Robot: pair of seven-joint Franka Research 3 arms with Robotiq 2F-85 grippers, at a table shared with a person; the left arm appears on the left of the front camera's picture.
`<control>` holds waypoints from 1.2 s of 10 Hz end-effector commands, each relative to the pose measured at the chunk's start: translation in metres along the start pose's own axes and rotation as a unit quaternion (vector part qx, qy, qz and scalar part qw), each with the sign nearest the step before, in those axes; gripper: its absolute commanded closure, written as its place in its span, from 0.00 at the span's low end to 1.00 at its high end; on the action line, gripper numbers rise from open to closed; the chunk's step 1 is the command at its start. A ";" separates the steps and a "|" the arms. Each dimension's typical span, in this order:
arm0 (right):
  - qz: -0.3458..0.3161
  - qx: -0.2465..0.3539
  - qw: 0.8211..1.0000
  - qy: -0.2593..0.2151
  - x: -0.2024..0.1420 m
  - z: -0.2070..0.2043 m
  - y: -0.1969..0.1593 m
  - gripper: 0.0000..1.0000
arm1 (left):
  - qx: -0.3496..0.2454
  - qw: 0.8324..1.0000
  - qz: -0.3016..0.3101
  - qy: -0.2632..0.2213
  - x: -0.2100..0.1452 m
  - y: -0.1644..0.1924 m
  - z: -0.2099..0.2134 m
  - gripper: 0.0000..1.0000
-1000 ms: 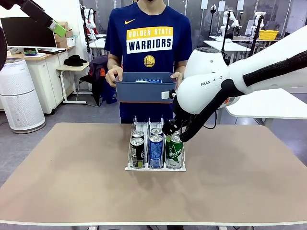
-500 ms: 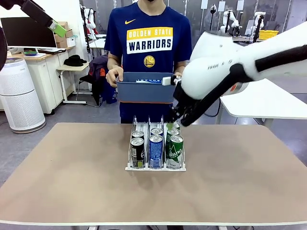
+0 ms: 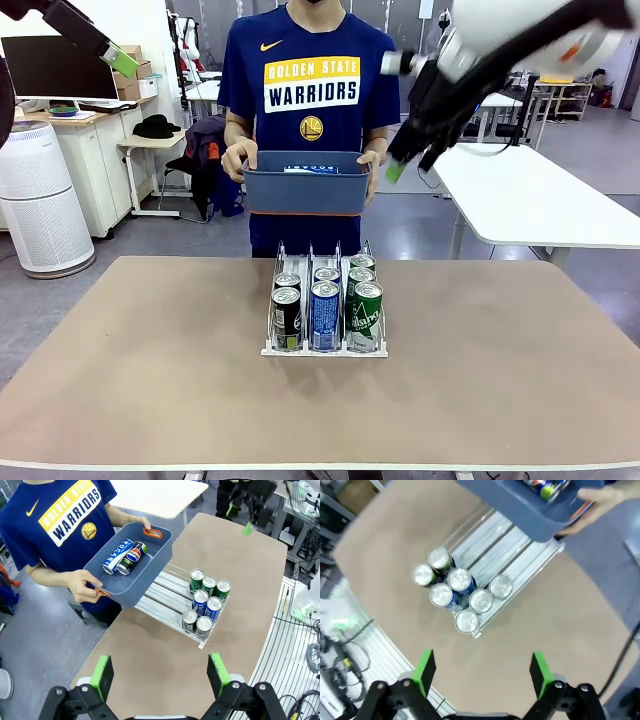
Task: Fill the beverage cans into the dispenser.
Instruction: Pick up the Ionic drink handed by the human.
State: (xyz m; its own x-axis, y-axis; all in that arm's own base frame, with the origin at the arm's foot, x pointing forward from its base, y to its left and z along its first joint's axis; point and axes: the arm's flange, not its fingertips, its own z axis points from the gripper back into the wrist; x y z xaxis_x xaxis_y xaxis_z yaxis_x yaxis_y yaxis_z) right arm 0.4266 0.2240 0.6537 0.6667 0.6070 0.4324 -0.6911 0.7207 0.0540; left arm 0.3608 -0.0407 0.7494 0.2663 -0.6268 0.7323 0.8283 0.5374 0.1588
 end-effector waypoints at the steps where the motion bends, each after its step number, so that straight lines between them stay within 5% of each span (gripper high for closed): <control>1: 0.004 0.033 0.999 -0.021 0.006 0.036 -0.010 0.00 | -0.001 1.000 0.001 0.000 -0.002 0.000 0.000 0.00; 7: 0.021 0.071 0.994 -0.081 0.017 0.122 -0.039 0.00 | -0.001 1.000 0.001 0.000 -0.002 0.000 0.000 0.00; 12: 0.009 0.052 0.995 -0.083 0.015 0.124 -0.036 0.00 | -0.001 1.000 0.001 0.000 -0.002 0.000 0.000 0.00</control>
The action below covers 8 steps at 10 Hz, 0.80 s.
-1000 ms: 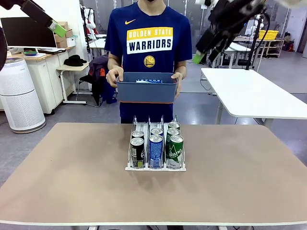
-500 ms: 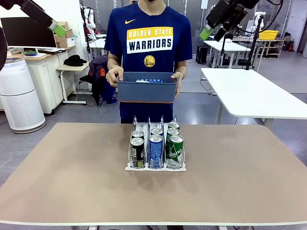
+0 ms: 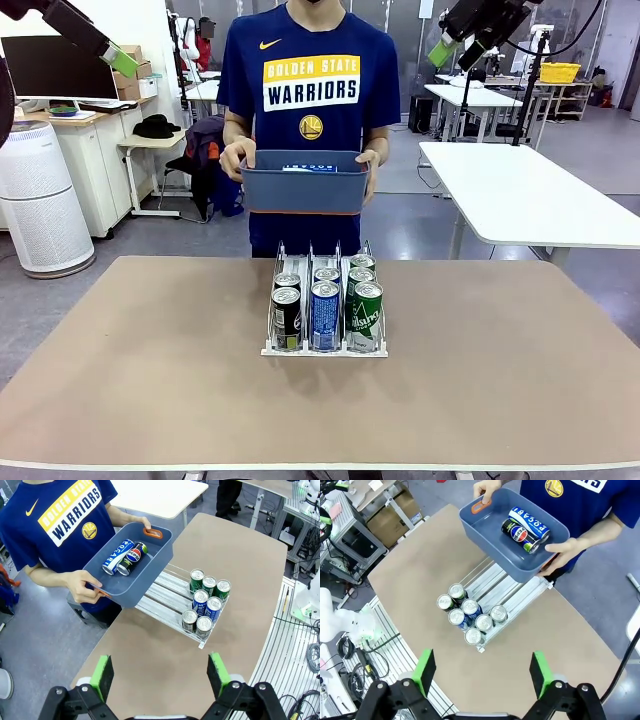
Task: Fill the beverage cans into the dispenser.
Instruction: Pick up the Ionic drink handed by the human.
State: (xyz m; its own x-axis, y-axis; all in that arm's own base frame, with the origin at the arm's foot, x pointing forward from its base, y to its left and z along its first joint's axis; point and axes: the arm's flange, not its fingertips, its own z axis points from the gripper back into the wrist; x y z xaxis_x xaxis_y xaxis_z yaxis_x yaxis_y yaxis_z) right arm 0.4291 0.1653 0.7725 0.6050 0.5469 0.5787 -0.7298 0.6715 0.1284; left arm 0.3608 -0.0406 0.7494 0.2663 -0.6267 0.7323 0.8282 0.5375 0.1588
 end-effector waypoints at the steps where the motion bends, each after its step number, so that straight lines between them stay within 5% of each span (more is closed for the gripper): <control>1: 0.001 0.004 1.000 0.002 -0.002 -0.001 0.002 0.00 | -0.001 1.000 0.001 0.000 -0.002 0.000 0.000 0.00; 6: 0.002 0.001 1.000 0.001 0.001 -0.001 0.002 0.00 | -0.001 1.000 0.001 0.000 -0.002 0.000 0.000 0.00; 8: 0.014 0.001 0.999 -0.048 0.000 0.011 0.000 0.00 | -0.001 1.000 0.001 0.000 -0.002 0.000 0.000 0.00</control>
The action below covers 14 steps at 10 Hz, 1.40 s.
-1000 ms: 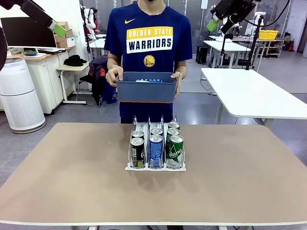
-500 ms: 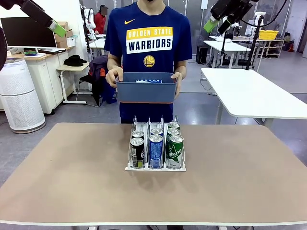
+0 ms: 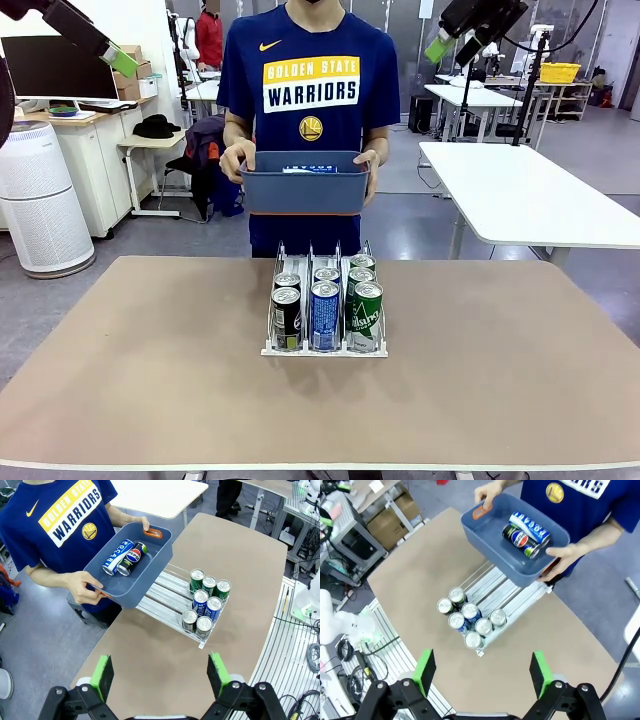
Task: Fill the beverage cans into the dispenser.
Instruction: Pick up the Ionic drink handed by the human.
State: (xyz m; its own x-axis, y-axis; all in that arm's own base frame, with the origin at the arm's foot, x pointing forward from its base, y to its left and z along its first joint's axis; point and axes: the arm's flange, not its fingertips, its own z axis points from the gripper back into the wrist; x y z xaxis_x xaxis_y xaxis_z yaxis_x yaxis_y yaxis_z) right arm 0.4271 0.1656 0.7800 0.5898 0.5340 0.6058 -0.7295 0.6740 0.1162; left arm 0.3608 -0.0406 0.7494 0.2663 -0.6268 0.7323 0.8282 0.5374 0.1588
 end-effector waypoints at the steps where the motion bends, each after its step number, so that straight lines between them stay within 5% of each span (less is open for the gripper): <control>1: 0.012 0.004 0.999 -0.048 -0.003 0.007 -0.001 0.00 | -0.001 1.000 0.001 0.000 -0.002 0.000 0.000 0.00; 14: 0.002 -0.005 1.000 -0.029 0.004 0.012 0.001 0.00 | -0.001 1.000 0.001 0.000 -0.002 0.000 0.000 0.00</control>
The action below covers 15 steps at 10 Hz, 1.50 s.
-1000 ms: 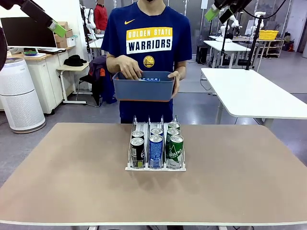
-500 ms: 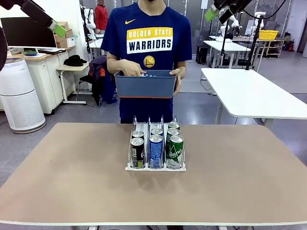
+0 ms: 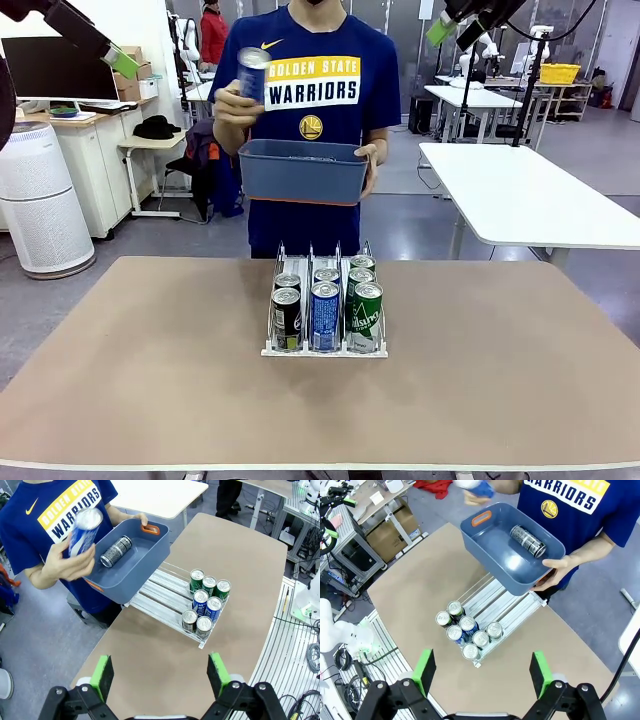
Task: Fill the beverage cans into the dispenser.
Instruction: Pick up the Ionic drink handed by the human.
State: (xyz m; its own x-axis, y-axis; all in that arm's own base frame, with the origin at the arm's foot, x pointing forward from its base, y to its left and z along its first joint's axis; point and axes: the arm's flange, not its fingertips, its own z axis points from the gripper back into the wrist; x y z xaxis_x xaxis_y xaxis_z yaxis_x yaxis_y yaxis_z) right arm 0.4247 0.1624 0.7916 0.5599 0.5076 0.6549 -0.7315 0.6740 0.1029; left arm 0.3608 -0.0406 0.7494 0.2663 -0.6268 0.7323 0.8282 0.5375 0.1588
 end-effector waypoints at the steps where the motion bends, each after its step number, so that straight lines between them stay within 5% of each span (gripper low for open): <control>1: -0.003 -0.001 1.000 0.002 0.000 0.000 0.000 0.00 | -0.001 1.000 0.001 0.000 -0.002 0.000 0.000 0.00; 15: -0.003 -0.001 1.000 0.002 0.000 0.000 0.000 0.00 | -0.001 1.000 0.001 0.000 -0.002 0.000 0.000 0.00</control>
State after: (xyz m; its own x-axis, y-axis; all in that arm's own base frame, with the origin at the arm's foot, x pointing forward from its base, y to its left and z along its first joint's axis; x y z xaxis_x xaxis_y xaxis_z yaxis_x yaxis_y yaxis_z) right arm 0.4247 0.1624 0.7916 0.5599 0.5076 0.6548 -0.7315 0.6741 0.1029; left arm 0.3608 -0.0406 0.7494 0.2663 -0.6268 0.7323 0.8282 0.5375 0.1588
